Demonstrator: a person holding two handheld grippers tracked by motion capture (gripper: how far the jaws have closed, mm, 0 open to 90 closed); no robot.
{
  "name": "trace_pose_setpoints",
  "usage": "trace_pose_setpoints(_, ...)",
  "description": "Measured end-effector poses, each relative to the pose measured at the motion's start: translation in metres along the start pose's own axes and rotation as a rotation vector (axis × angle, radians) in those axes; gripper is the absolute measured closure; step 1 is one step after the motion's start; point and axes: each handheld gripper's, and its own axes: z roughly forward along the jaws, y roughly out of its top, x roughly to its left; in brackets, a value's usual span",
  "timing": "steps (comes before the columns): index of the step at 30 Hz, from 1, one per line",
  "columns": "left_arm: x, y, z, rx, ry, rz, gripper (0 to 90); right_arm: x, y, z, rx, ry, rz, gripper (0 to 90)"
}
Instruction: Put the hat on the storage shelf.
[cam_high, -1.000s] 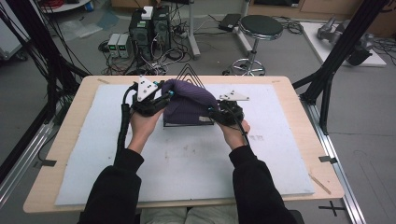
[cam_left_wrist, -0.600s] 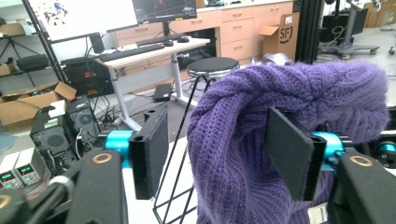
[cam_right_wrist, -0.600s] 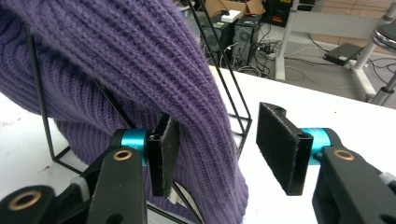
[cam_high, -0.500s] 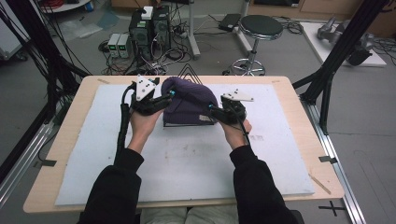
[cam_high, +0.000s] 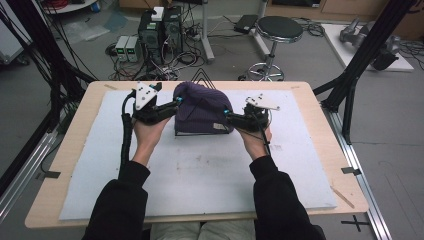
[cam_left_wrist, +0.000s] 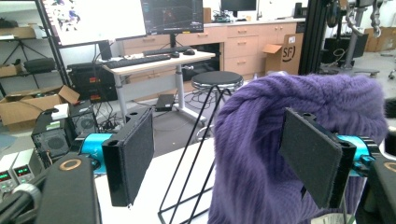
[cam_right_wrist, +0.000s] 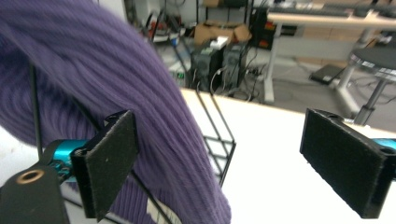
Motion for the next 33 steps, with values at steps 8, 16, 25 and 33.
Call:
trace_pose_setpoints(8, 0.012, -0.011, -0.016, -0.02, 0.023, -0.055, 26.0, -0.009, 0.007, -0.026, -0.08, -0.011, -0.016, 10.6)
trace_pose_setpoints(16, 0.012, -0.008, -0.032, -0.051, 0.052, -0.022, 25.9, -0.025, 0.004, -0.046, -0.099, -0.06, 0.003, 10.7)
trace_pose_setpoints(25, 0.025, -0.011, -0.058, -0.103, 0.116, -0.043, 25.8, -0.051, -0.006, -0.071, -0.142, -0.108, 0.051, 10.7)
trace_pose_setpoints(33, 0.041, -0.021, -0.084, -0.127, 0.15, -0.064, 25.7, -0.069, -0.02, -0.088, -0.123, -0.125, 0.072, 10.7)
